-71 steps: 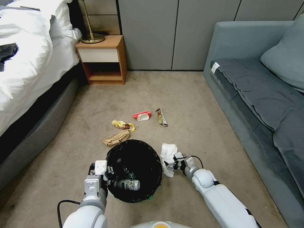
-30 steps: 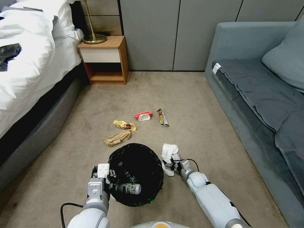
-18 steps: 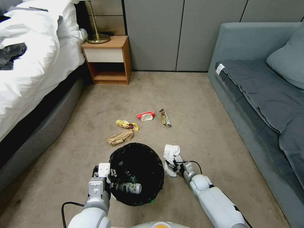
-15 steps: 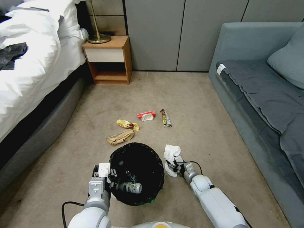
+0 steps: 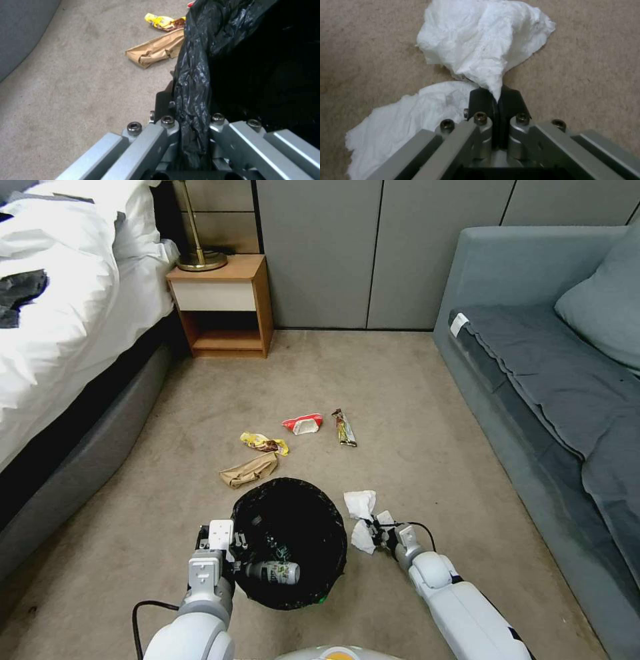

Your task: Pick up the trash bin, then pick up the garbage from the floor and place it into the trash bin.

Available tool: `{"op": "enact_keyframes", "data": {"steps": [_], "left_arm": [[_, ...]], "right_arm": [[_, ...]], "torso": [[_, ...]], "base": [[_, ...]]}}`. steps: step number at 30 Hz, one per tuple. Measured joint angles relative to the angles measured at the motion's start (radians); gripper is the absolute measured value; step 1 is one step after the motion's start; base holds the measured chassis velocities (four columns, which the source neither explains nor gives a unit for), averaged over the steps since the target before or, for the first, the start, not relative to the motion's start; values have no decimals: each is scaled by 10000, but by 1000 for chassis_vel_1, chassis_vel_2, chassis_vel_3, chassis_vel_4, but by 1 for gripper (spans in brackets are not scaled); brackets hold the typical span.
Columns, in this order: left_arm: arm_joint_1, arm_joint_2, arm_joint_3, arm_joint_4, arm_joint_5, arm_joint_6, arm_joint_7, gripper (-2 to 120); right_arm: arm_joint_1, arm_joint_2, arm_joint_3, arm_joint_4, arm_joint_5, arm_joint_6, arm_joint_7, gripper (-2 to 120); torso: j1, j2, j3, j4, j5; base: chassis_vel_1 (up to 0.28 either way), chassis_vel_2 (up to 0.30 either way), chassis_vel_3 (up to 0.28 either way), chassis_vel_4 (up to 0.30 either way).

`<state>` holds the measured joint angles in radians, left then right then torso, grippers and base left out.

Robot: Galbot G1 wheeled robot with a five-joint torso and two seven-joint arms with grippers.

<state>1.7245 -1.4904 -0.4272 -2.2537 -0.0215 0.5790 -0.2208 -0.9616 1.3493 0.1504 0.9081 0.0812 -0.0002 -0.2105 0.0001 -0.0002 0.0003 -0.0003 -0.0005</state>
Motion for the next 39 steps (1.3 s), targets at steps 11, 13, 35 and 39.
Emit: {"op": "enact_keyframes", "data": {"steps": [11,13,35,39], "left_arm": [[67,1,5,-68,13,0,-5,1],[66,3,6,-79,13,0,-4,1],[15,160,25,-4,-28,5,-7,1],[29,178,35,-6,-21,6,-7,1]], "right_arm": [[-59,-83,47,314,4,-14,27,0],[-130,-126,64,547,37,12,56,0],[-3659,-1346,462,10776,2930,2580,-3264,0],[-4083,-1542,47,11225,2675,2613,-3520,0]], "torso": [[0,0,0,-4,-5],[0,0,0,-3,3],[-1,0,-4,3,4],[-1,0,-3,3,4]], "base": [[0,0,0,0],[0,0,0,0],[0,0,0,0],[0,0,0,0]]}}
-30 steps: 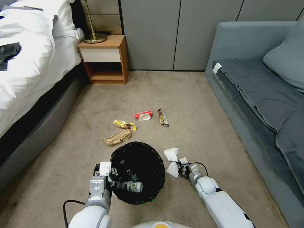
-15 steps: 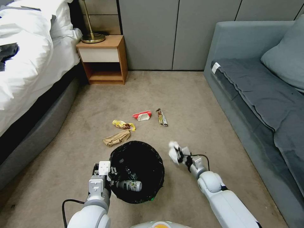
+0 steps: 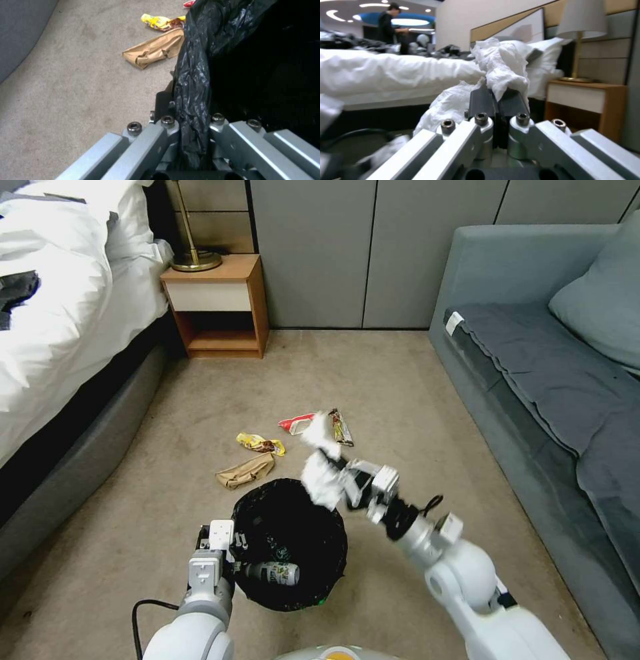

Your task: Pick up the trash bin, then pick up the garbage from the floor and place it into the trash bin.

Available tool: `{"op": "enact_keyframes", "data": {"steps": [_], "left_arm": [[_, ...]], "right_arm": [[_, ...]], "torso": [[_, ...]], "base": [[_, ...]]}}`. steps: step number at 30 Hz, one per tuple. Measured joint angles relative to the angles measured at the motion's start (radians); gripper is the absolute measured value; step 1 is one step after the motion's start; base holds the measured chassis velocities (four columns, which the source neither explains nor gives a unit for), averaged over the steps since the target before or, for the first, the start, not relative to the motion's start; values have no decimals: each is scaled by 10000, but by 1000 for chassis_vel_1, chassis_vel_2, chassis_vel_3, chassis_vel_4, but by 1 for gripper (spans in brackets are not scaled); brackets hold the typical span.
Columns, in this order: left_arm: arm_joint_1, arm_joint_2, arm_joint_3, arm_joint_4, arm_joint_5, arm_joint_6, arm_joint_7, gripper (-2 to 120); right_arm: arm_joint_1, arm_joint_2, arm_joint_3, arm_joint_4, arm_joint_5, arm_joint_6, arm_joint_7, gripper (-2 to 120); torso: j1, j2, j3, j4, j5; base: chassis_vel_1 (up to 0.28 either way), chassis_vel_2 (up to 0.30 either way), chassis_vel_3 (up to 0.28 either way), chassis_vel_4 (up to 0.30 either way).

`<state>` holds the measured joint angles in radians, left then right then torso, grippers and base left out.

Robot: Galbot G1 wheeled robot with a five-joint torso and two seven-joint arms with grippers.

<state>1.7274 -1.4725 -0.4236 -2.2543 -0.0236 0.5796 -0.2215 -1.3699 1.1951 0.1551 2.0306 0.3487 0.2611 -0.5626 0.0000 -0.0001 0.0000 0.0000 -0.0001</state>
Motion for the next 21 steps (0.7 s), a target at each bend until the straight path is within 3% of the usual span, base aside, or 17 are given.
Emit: {"op": "enact_keyframes", "data": {"steps": [4,10,21], "left_arm": [[-20,10,0,-19,0,4,1,1],[-84,-4,3,-23,-2,5,0,1],[-125,-17,-9,-74,-25,5,0,1]], "right_arm": [[-341,-354,-500,-68,-367,49,-15,0],[-508,-602,-1011,-1167,-1032,240,-14,0],[-299,-538,-986,-2088,-1264,344,-158,0]], "torso": [[0,1,0,1,0],[0,1,0,0,1],[0,0,0,0,2]], "base": [[0,0,0,0],[0,0,0,0],[0,0,0,0]]}}
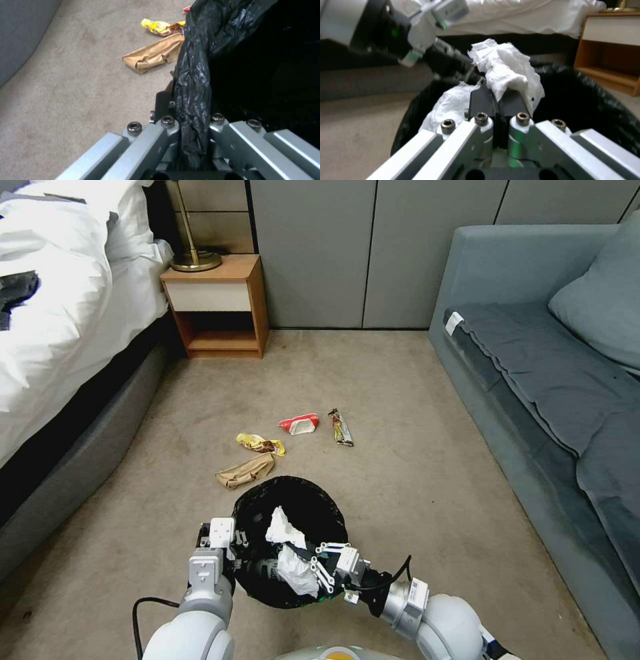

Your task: Pick up the trash bin, then pick up the garbage from the floor and place it into the trash bin.

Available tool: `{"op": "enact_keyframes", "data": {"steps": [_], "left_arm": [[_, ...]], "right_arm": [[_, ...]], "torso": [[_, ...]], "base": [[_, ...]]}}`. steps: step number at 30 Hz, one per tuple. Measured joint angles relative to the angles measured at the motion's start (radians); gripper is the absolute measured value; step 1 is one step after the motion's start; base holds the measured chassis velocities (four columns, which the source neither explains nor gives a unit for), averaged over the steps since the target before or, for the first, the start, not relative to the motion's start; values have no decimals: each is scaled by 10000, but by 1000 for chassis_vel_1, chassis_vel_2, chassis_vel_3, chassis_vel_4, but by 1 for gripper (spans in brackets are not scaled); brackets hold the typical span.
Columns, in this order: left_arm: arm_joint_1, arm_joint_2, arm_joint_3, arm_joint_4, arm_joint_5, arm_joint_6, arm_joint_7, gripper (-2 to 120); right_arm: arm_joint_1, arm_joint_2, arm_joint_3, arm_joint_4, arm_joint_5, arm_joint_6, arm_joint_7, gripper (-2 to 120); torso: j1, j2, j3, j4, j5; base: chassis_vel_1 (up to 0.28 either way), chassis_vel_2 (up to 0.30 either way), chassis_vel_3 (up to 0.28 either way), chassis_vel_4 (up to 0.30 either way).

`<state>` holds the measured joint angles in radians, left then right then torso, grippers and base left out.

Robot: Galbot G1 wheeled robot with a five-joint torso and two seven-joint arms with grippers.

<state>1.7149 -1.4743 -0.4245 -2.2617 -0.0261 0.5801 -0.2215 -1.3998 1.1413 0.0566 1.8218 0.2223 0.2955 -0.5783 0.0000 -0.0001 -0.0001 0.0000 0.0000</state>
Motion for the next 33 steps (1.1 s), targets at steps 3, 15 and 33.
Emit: {"op": "enact_keyframes", "data": {"steps": [3,15,33], "left_arm": [[-16,1,-5,-8,-11,1,0,1],[92,-43,81,-80,35,7,2,1],[127,-53,179,-110,87,-1,3,1]], "right_arm": [[15,10,4,-84,-111,-2,-10,0],[614,137,-392,-162,-399,-534,1539,39],[1023,-247,-654,178,-553,-1413,2352,100]], "torso": [[0,1,0,-1,0],[0,0,0,0,0],[0,0,0,0,0]], "base": [[0,0,0,0],[0,0,0,0],[0,0,0,0]]}}
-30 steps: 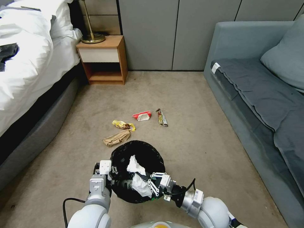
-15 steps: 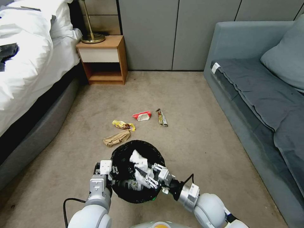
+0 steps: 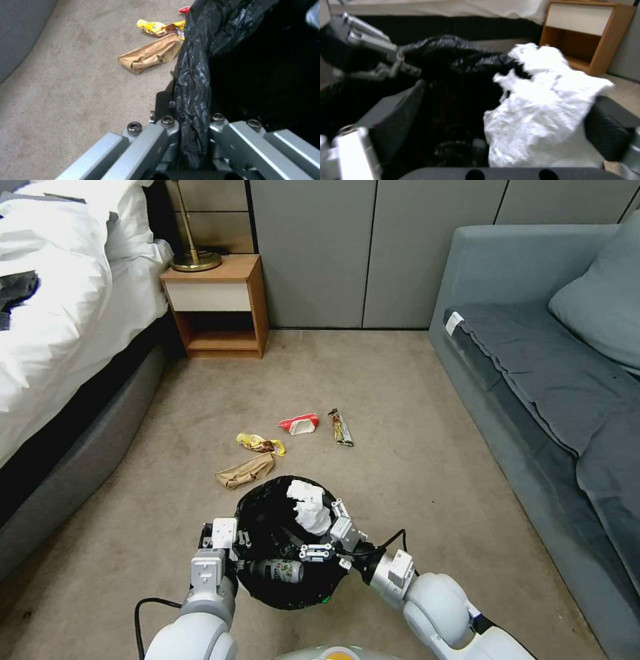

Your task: Pick up the trash bin, then pick up the garbage from the floor and place it into the trash bin.

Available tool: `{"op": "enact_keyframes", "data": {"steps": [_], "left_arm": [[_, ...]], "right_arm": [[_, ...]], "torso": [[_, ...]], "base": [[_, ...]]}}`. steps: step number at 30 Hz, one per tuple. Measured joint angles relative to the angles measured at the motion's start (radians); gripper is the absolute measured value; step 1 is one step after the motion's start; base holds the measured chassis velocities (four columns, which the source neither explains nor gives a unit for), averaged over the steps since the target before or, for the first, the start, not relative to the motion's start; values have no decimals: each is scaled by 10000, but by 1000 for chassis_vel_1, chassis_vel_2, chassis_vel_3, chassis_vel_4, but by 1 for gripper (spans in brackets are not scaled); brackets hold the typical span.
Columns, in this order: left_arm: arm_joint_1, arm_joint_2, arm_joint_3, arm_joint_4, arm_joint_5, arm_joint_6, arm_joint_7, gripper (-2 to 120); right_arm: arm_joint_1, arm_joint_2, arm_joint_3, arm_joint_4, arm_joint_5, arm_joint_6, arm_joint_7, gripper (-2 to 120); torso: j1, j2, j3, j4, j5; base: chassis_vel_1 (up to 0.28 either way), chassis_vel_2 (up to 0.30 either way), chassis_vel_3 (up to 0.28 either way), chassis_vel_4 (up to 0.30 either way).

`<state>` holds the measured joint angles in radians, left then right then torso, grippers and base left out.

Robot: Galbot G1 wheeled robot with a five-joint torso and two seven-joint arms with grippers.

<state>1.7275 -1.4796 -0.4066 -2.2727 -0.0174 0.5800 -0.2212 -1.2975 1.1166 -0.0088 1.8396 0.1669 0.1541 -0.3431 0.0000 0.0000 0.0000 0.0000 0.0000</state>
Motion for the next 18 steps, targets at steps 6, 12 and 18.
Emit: {"op": "enact_keyframes", "data": {"steps": [6,12,18], "left_arm": [[16,1,45,0,27,0,0,1],[9,-13,108,0,75,0,0,1],[-31,-49,165,-1,108,4,4,1]], "right_arm": [[48,-700,-296,115,-189,-738,299,111],[275,-1260,-702,365,-131,-2004,639,114],[412,-1483,-996,483,412,-2913,676,111]], "torso": [[0,0,0,-1,0],[0,0,0,0,0],[0,0,0,-1,1]], "base": [[0,0,0,0],[0,0,0,0],[0,0,0,0]]}}
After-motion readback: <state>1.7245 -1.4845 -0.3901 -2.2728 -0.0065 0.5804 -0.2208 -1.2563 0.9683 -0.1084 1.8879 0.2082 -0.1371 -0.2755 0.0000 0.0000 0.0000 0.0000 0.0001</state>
